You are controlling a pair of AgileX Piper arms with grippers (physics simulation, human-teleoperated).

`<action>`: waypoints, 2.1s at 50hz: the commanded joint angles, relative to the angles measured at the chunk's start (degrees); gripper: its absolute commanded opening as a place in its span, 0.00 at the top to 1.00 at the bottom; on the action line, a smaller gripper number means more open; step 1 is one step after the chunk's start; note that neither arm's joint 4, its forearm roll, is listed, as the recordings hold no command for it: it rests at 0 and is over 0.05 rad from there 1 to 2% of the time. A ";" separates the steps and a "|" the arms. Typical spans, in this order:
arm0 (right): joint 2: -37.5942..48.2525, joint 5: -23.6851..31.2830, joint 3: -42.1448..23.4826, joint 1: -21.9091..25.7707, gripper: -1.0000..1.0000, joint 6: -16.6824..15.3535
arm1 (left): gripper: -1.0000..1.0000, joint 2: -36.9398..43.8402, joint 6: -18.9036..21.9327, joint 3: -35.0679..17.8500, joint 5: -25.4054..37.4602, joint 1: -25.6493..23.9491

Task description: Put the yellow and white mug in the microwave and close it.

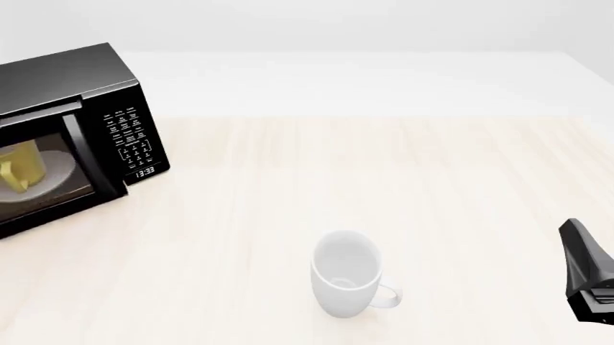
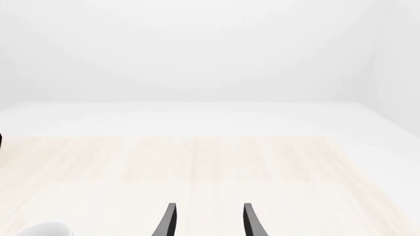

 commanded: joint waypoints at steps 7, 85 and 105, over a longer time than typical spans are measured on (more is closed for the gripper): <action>0.00 0.00 0.00 0.01 0.00 0.01 | 0.00 3.16 -1.05 -3.98 -1.09 -1.63; 0.01 0.00 0.00 0.00 0.00 -0.01 | 0.00 -33.59 0.12 2.84 14.80 -3.54; 0.01 0.00 0.00 0.00 0.00 0.02 | 0.00 -46.19 -0.23 -1.56 27.51 -3.95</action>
